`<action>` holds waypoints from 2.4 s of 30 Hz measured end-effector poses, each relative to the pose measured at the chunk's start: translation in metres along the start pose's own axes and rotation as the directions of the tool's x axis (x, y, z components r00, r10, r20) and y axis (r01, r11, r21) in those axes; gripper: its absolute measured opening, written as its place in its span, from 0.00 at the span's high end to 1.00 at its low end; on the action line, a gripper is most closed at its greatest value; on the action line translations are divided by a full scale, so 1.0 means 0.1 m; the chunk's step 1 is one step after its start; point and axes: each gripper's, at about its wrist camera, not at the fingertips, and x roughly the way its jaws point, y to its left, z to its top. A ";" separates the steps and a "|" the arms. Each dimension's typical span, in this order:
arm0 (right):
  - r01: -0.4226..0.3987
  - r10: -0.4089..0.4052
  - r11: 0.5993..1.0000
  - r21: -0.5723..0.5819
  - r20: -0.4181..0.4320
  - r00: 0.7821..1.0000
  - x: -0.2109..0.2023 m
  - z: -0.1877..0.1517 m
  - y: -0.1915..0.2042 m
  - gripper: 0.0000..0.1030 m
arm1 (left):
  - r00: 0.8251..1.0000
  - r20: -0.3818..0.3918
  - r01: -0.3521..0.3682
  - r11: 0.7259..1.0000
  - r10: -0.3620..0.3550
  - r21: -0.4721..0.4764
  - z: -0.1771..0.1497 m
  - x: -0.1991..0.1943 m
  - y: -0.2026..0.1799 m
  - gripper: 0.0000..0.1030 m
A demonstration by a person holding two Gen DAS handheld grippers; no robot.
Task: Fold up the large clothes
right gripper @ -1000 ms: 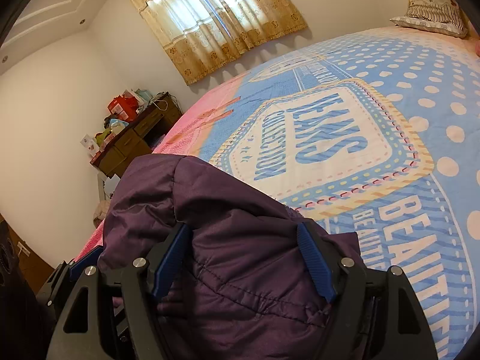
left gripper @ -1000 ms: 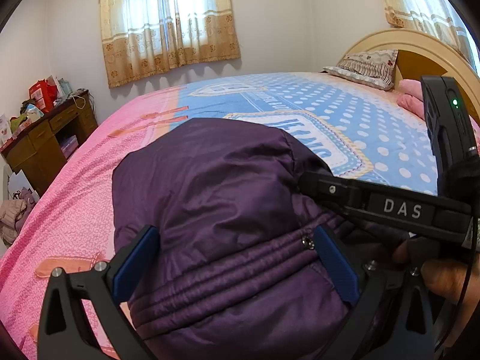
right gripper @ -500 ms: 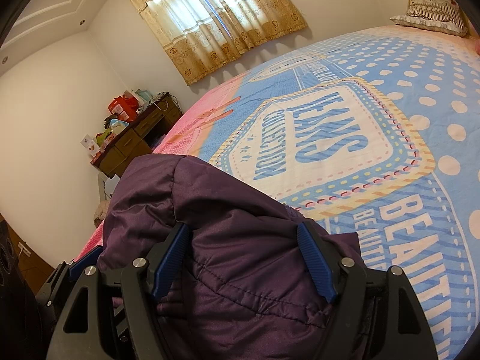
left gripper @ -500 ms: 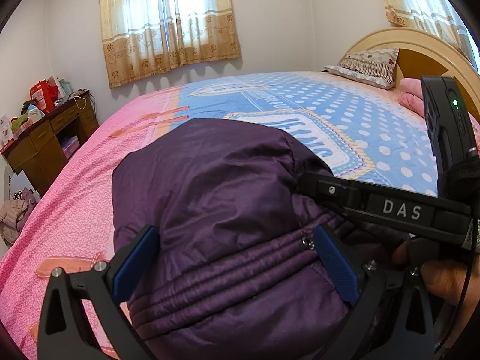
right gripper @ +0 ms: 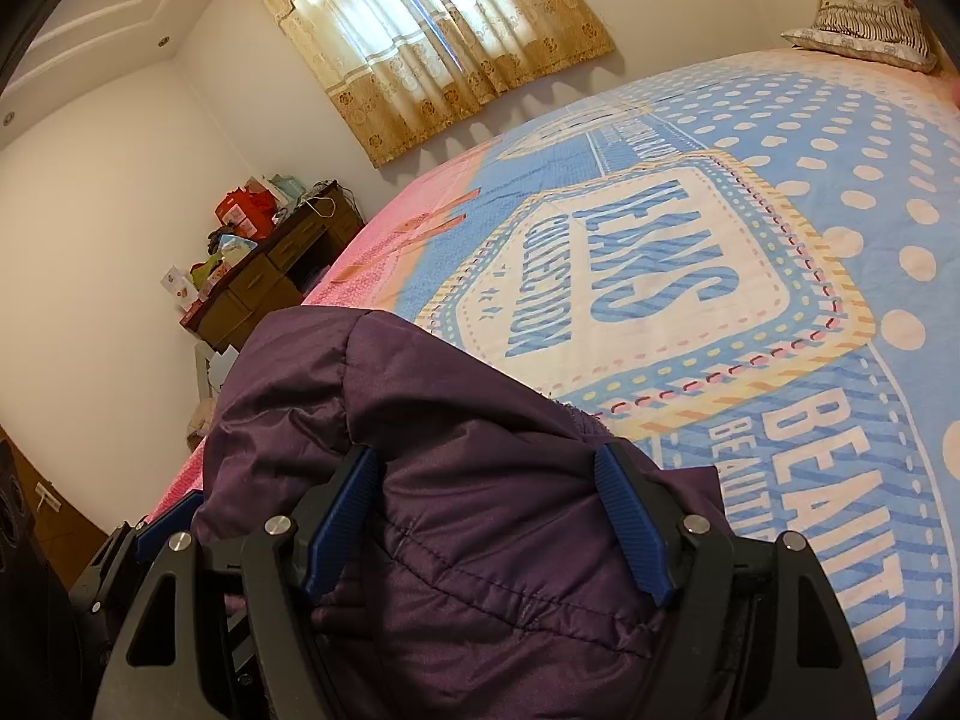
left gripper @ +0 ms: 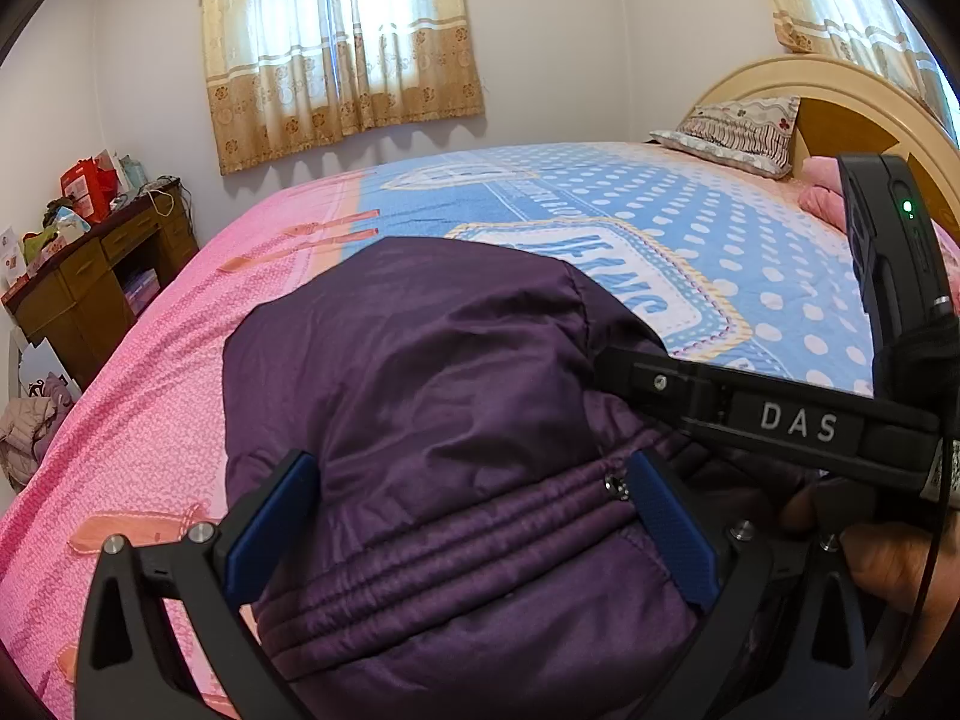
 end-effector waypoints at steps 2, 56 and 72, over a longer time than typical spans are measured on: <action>-0.001 0.001 1.000 0.001 0.000 1.000 0.00 0.00 0.00 0.27 | 1.000 0.000 -0.002 1.000 0.002 0.001 0.00 0.00 0.00 0.00; -0.385 0.440 0.891 0.241 -0.250 0.863 0.13 -0.16 -0.53 0.38 | 0.930 0.037 0.353 0.863 -0.365 -0.360 -0.48 -0.17 1.10 0.08; -0.595 0.627 0.775 0.211 -0.376 0.683 0.69 -0.56 1.31 0.47 | 0.991 0.111 0.108 0.944 -0.077 -0.311 -0.47 -1.31 1.83 0.15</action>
